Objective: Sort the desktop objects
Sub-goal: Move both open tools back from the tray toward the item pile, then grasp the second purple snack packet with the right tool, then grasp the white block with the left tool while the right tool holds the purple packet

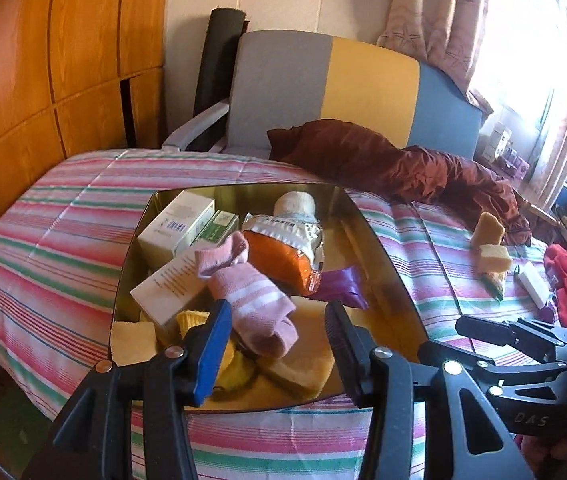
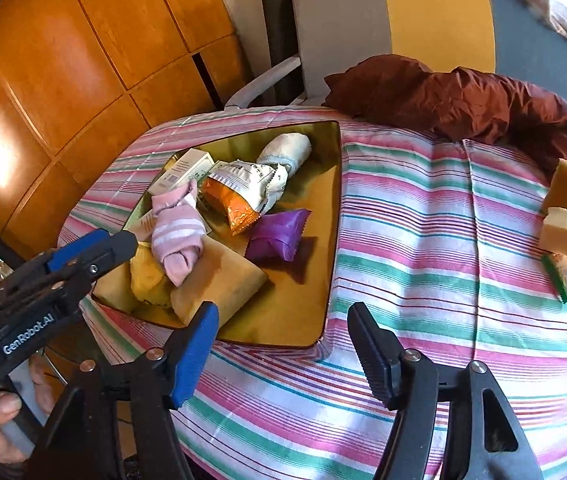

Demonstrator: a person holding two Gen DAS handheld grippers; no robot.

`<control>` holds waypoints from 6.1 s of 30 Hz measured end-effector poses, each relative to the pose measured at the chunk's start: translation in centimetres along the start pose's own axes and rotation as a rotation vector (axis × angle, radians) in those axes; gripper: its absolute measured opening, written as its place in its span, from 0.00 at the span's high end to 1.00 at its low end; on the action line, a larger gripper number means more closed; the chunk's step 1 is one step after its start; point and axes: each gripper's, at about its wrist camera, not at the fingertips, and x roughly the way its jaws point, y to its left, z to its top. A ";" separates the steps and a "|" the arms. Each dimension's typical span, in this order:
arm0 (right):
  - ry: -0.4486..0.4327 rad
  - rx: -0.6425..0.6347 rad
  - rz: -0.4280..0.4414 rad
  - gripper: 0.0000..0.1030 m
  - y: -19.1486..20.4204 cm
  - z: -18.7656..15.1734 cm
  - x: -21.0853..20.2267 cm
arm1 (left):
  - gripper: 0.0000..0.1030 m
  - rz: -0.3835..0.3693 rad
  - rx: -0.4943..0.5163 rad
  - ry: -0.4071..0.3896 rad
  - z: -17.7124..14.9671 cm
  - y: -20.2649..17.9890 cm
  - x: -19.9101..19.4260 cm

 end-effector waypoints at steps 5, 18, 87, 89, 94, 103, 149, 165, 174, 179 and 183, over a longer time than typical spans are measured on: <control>-0.011 0.005 -0.018 0.33 -0.6 -0.4 -0.5 | 0.52 -0.012 0.028 0.002 0.0 -1.1 -0.2; -0.015 0.094 -0.069 0.30 -5.0 -2.1 -2.1 | 0.52 -0.046 0.105 0.028 -0.4 -4.2 0.1; 0.090 0.369 -0.618 0.25 -37.4 -7.5 -13.0 | 0.52 -0.351 0.403 0.254 -1.9 -20.8 6.2; 0.120 0.315 -0.626 0.25 -38.0 -7.2 -11.9 | 0.52 -0.356 0.412 0.262 -1.9 -21.5 6.4; 0.148 0.245 -0.618 0.25 -39.6 -6.7 -9.6 | 0.52 -0.379 0.435 0.282 -1.7 -23.3 7.0; 0.181 0.223 -0.523 0.63 -41.0 -7.4 -8.4 | 0.52 -0.448 0.487 0.291 -0.3 -28.1 8.0; 0.055 0.377 -0.587 0.64 -42.8 -9.3 -12.7 | 0.35 -0.445 0.022 0.710 -0.2 -48.9 23.1; 0.059 0.238 -0.532 0.64 -40.6 -8.7 -11.1 | 0.40 -0.470 0.336 0.378 0.4 -42.0 14.7; 0.087 0.155 -0.477 0.64 -38.6 -8.4 -9.5 | 0.40 -0.372 0.400 0.221 -0.3 -35.5 10.8; 0.126 0.138 -0.463 0.64 -37.8 -8.5 -8.6 | 0.40 -0.333 0.392 0.192 -0.9 -31.7 9.3; 0.150 0.125 -0.438 0.64 -37.1 -8.6 -7.7 | 0.40 -0.303 0.377 0.175 -0.9 -29.2 8.5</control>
